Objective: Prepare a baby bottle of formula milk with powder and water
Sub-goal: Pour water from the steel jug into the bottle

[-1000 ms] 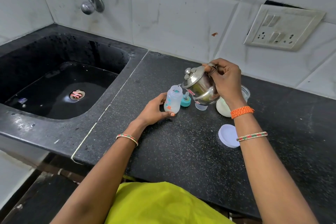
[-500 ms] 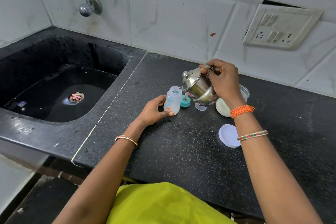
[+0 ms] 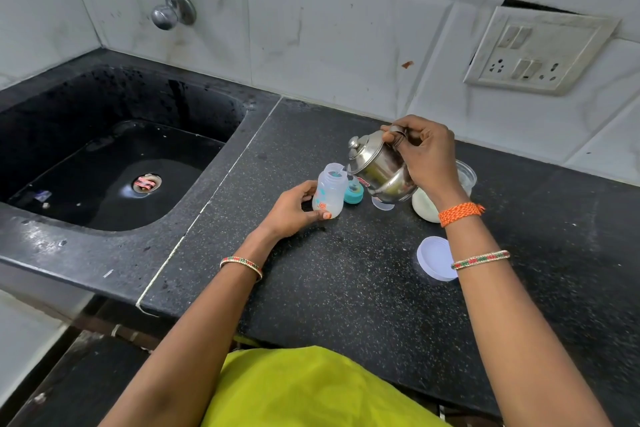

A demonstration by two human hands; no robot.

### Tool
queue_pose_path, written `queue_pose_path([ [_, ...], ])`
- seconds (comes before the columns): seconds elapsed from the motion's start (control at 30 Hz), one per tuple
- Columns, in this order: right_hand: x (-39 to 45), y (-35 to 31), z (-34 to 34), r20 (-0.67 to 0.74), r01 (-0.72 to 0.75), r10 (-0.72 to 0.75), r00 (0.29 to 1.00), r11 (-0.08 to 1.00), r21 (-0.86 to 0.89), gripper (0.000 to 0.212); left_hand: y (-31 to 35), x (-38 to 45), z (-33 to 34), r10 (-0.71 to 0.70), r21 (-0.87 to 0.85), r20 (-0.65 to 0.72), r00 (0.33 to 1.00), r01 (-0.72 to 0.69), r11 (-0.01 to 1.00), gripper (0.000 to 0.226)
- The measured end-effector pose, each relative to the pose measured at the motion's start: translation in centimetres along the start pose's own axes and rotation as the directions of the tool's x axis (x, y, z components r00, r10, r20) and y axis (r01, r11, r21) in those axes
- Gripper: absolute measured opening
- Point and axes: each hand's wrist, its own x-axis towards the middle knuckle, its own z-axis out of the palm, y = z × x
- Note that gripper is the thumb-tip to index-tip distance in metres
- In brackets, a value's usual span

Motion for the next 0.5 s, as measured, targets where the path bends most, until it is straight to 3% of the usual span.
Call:
queue_pose_path([
  [0.33,0.1,1.6,-0.2,-0.045,-0.056,0.062,0.997,0.991,0.122,0.003,-0.1,0.0,0.0,-0.007,-0.006,0.004,1.0,0.007,1.0,0.066],
  [0.5,0.1,1.7,-0.4,-0.077,-0.036,0.051,0.996,0.982,0.184,0.015,-0.4,0.2,0.0,-0.005,0.006,-0.003,1.0,0.005,1.0,0.065],
])
